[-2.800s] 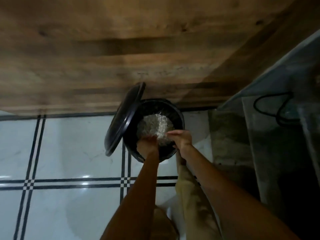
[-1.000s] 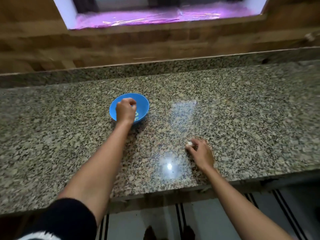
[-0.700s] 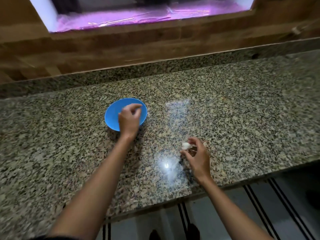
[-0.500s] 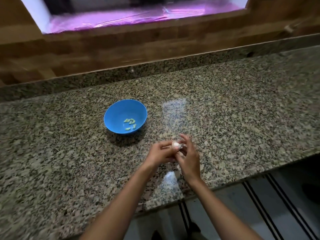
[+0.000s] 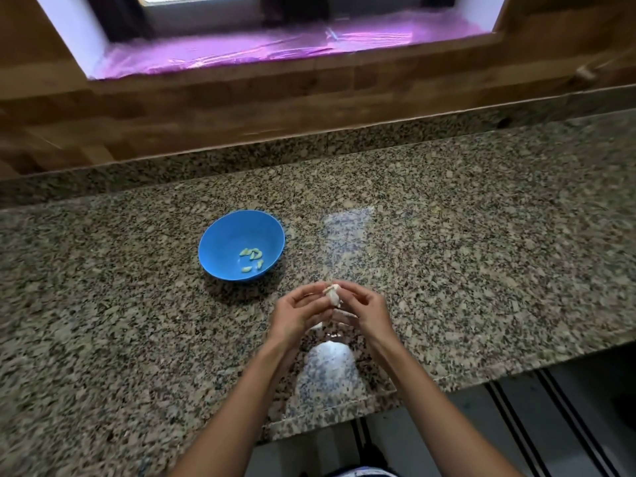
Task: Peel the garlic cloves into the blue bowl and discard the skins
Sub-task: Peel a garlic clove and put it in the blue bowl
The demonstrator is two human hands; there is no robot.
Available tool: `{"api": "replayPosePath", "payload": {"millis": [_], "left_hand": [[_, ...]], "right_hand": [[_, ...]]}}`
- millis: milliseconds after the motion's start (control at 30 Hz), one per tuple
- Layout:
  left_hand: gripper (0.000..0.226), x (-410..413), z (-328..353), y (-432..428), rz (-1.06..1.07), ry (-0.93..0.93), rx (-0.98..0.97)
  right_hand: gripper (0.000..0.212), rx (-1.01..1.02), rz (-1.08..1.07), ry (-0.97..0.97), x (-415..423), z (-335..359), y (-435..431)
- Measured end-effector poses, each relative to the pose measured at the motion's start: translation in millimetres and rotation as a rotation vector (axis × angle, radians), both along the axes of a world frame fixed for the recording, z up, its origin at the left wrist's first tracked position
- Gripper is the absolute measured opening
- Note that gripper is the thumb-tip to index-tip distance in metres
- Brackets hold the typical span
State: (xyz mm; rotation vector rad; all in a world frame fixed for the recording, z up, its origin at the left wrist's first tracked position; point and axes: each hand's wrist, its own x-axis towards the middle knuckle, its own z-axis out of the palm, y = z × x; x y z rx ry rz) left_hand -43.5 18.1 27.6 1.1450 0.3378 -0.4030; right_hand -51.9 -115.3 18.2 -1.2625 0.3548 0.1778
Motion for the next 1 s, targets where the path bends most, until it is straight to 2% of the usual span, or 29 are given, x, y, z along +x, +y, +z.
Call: {"api": "replayPosePath", "payload": {"millis": [133,233,300,467,533,700,833,1000], "left_hand": [[0.027,-8.5,-0.4,-17.1,0.134,-0.02,-0.017],[0.026,-11.3,-0.7,-19.6,0.187,-0.031,-0.003],[0.025,-9.6,-1.5,-15.4,0.237,0.011,-0.072],[0.025,-8.8,0.0,-9.6,0.199,0.005,-0.086],[0.017,-10.6,1.0,-10.2,0.174,-0.05,0.005],[0.016,-14.7,-3.0,-8.1,0.112,-0.319,0.491],[0.013,-16.1,-0.4,-4.2,0.034,-0.332,0.576],[0.017,-19.5,-0.9,-1.6,-0.107,-0.382,0.627]], "right_hand": [[0.011,-0.102,-0.041,-0.026,8.0,-1.6,-0.9],[0.008,0.016,-0.009,0.029,11.0,3.3,-4.4],[0.008,0.089,0.056,0.051,13.5,5.4,-9.9],[0.03,0.139,0.259,0.078,11.1,3.7,-12.7],[0.036,0.189,0.244,0.092,7.8,3.5,-11.2],[0.032,0.176,0.153,0.093,0.9,0.5,-14.3],[0.04,0.179,0.144,0.128,-4.5,-1.6,-14.5],[0.032,0.286,0.122,0.202,-9.0,-3.0,-17.1]]}}
